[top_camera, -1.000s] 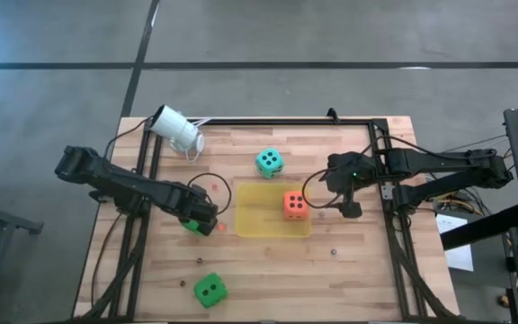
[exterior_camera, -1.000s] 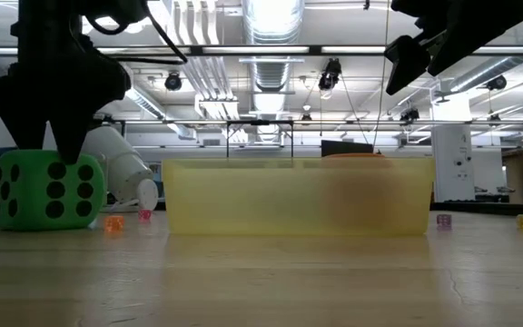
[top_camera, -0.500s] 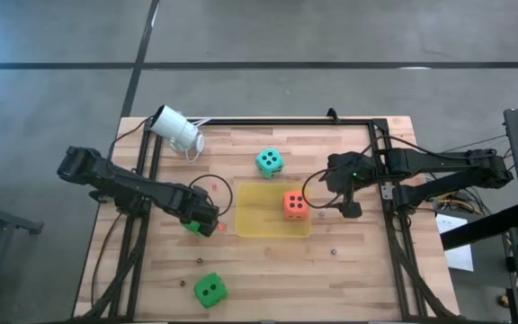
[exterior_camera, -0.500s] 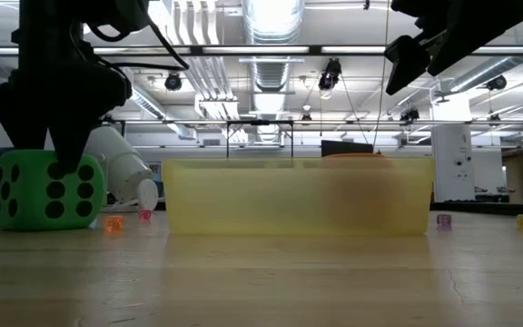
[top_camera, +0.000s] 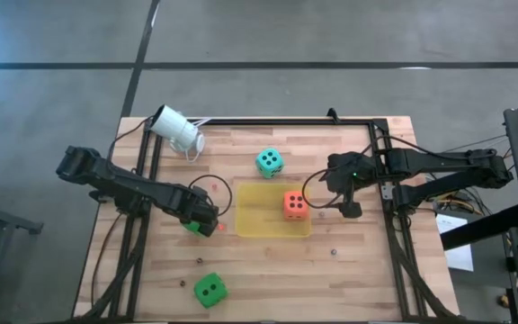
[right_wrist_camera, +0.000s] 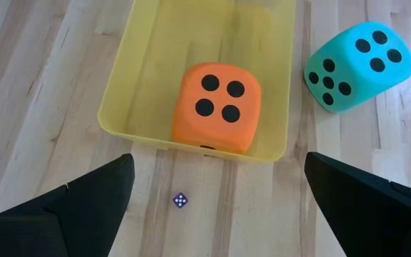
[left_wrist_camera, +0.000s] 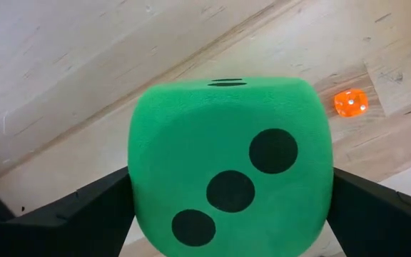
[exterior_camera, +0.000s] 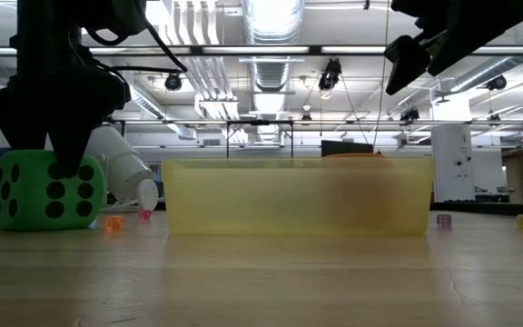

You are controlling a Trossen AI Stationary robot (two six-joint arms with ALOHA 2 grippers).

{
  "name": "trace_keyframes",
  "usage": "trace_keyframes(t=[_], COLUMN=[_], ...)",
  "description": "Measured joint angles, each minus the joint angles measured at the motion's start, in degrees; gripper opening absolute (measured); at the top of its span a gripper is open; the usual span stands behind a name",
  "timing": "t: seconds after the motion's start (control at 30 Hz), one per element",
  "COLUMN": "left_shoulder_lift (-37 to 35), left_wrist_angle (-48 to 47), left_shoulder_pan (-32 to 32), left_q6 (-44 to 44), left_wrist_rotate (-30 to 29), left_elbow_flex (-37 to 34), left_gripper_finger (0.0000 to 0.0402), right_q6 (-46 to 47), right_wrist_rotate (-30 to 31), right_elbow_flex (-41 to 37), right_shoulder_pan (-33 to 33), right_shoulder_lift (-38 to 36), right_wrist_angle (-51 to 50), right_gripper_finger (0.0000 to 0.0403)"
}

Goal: Pick & Place Dice
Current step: Put the top big green dice into the yellow bin

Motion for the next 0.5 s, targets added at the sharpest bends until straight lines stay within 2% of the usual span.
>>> trace_keyframes(t=[0.13,0.37,0.5], left_shoulder_lift=[0.0,0.0,0.0], left_wrist_angle=[0.0,-0.1,-0.2], left_shoulder_pan=[0.0,0.0,0.0], left_q6=[-0.4,-0.6,-0.8], left_wrist_rotate=[0.0,0.0,0.0], left_elbow_flex=[0.0,0.0,0.0], left_gripper_finger=[0.0392,0.0348,0.0337], right_q6=[0.0,0.0,0.0], right_wrist_rotate=[0.0,0.0,0.0], right_elbow_flex=[0.0,0.0,0.0], right_shoulder_pan=[0.0,0.0,0.0], right_shoulder_lift=[0.0,0.0,0.0], right_wrist_angle=[0.0,0.0,0.0], right_gripper_finger=[0.04,0.04,0.04])
